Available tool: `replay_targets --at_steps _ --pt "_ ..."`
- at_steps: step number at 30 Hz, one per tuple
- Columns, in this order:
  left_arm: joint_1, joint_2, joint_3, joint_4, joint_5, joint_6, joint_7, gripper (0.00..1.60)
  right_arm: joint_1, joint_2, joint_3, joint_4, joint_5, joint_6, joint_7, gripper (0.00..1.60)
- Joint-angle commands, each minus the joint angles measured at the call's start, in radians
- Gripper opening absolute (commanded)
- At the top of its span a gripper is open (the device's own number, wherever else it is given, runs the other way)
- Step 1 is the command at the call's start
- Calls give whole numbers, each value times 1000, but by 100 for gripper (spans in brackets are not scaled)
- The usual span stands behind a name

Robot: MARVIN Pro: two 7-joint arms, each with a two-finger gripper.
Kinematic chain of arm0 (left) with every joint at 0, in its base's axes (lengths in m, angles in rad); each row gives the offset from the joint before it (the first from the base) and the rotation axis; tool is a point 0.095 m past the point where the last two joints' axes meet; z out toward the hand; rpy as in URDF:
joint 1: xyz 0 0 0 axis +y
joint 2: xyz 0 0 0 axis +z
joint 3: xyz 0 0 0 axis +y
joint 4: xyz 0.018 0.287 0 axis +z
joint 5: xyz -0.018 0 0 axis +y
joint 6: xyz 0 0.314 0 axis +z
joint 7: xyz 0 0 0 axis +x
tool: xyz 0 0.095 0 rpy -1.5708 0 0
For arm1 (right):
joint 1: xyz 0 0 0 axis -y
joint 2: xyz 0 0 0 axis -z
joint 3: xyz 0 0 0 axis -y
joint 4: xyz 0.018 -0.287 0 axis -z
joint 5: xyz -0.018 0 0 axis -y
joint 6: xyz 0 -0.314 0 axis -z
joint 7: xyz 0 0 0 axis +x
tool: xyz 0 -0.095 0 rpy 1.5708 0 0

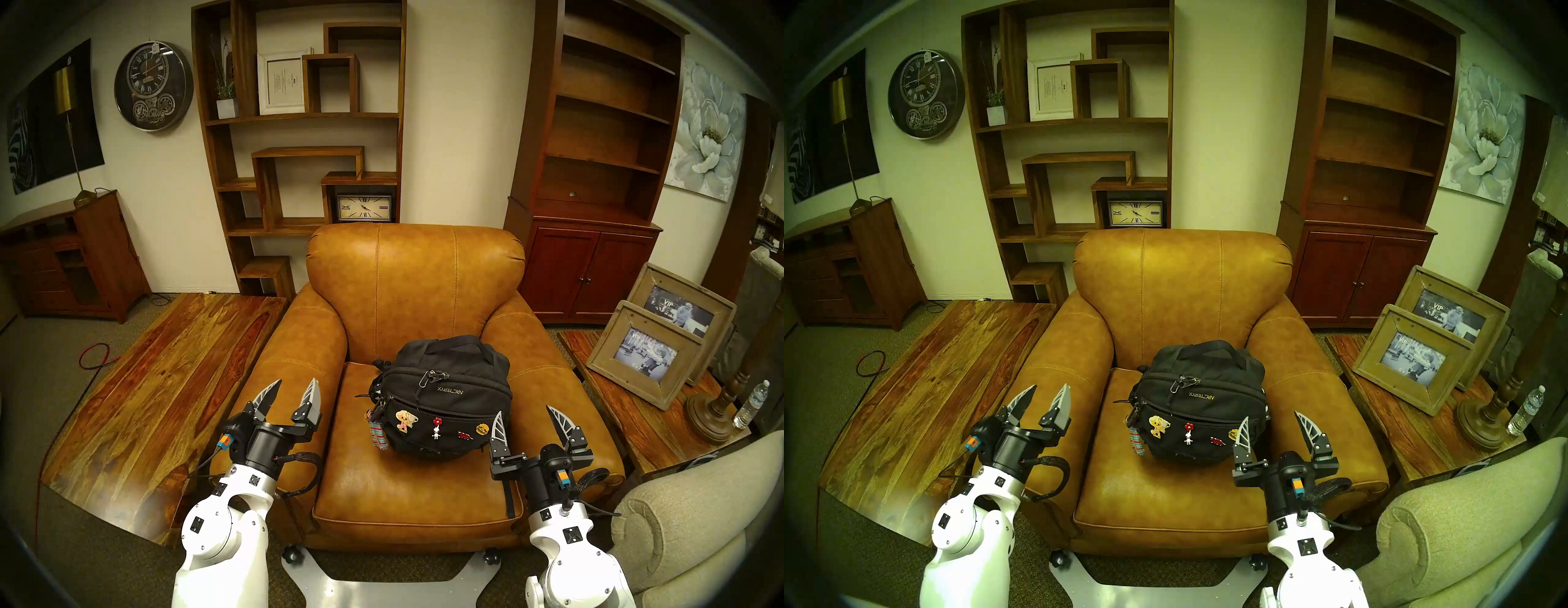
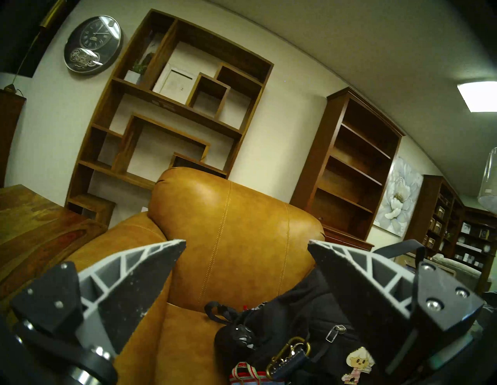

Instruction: Close a bag with a zipper

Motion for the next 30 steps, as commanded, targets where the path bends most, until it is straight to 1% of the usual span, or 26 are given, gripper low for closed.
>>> replay_targets --at_steps 1,2,3,4,5,7,8,9,11,13,15,16,18,20,22,23,26,30 --pt "-89 55 43 25 38 38 -34 160 1 0 0 -18 -1 -3 -1 160" --pt "-94 56 46 27 37 47 -32 160 1 0 0 -18 -1 -2 -1 160" --pt "-98 62 50 29 51 42 -33 160 1 0 0 -18 -1 -2 -1 160" --pt "-101 74 57 27 73 51 -29 160 1 0 0 -18 -1 -2 -1 160" --pt "-106 78 59 27 76 64 -31 160 1 0 -1 -18 -1 -2 -1 160" --pt "-111 98 65 24 95 96 -42 160 1 0 -1 -18 -1 -2 -1 160" --pt "-111 98 65 24 95 96 -42 160 1 0 -1 -18 -1 -2 -1 160" --pt "-109 114 67 25 99 101 -63 160 1 0 -1 -18 -1 -2 -1 160" --pt "-103 133 65 24 95 127 -87 160 1 0 -1 -18 -1 -2 -1 160" --pt "-97 150 61 31 83 130 -124 160 1 0 -1 -18 -1 -2 -1 160" --pt "-88 155 52 26 55 161 -151 160 1 0 -1 -18 -1 -2 -2 160" --pt "-83 158 51 26 55 158 -161 160 1 0 -1 -19 -1 -2 -2 160" --pt "-79 161 52 39 73 125 -174 160 1 0 -1 -19 -1 -2 -2 160" --pt "-84 158 49 60 68 105 -189 160 0 0 -1 -19 -1 -2 -2 160" --pt "-92 156 50 76 71 100 -195 160 0 0 -1 -19 -1 -1 -2 160" --pt "-102 160 56 97 78 83 -206 160 0 0 -1 -19 0 -1 -2 160" --pt "-124 155 69 141 94 64 -203 160 0 0 -1 -19 0 -2 -2 160" --pt "-152 156 95 184 92 68 -223 160 1 0 -1 -18 0 -2 -2 160"
